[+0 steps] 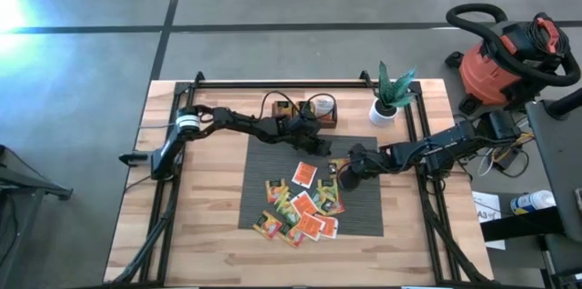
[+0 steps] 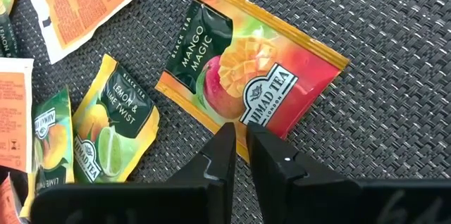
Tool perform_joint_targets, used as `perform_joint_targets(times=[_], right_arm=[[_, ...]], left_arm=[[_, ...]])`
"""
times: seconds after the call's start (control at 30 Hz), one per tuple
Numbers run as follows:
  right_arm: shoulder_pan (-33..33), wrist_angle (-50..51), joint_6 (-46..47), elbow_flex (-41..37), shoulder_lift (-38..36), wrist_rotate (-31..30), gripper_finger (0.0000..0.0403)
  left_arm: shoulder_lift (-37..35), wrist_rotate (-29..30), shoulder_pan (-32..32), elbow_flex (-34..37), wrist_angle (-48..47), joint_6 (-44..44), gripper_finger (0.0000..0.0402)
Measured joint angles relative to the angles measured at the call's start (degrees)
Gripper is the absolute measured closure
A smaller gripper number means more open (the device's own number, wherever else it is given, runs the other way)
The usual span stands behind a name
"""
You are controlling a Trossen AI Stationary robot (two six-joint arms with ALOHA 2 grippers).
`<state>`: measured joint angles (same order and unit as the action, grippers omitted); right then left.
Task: Pick & Place Tea
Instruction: Put the orange tea bag into the left section of the wooden organizer
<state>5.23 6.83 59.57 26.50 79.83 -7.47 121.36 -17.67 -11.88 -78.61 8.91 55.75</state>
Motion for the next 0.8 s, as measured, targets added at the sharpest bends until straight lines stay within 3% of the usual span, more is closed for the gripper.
perform_joint_targets(times=[0.23, 0.57, 0.8], right_arm=[[0.0, -0.6, -0.1, -0.1, 0.0, 0.0, 0.036], [0.0, -1.9, 0.0, -0.1, 0.1, -0.1, 0.036], [0.0, -2.1, 0.0, -0.1, 0.1, -0.1, 0.036]], left_arm=[[1.2, 0.3, 2.1, 0.0, -3.0, 0.6, 0.0337], [2.7, 5.6, 2.6, -1.7, -4.5, 0.8, 0.0336], [2.6, 5.1, 2.4, -2.5, -6.5, 0.0, 0.0286]])
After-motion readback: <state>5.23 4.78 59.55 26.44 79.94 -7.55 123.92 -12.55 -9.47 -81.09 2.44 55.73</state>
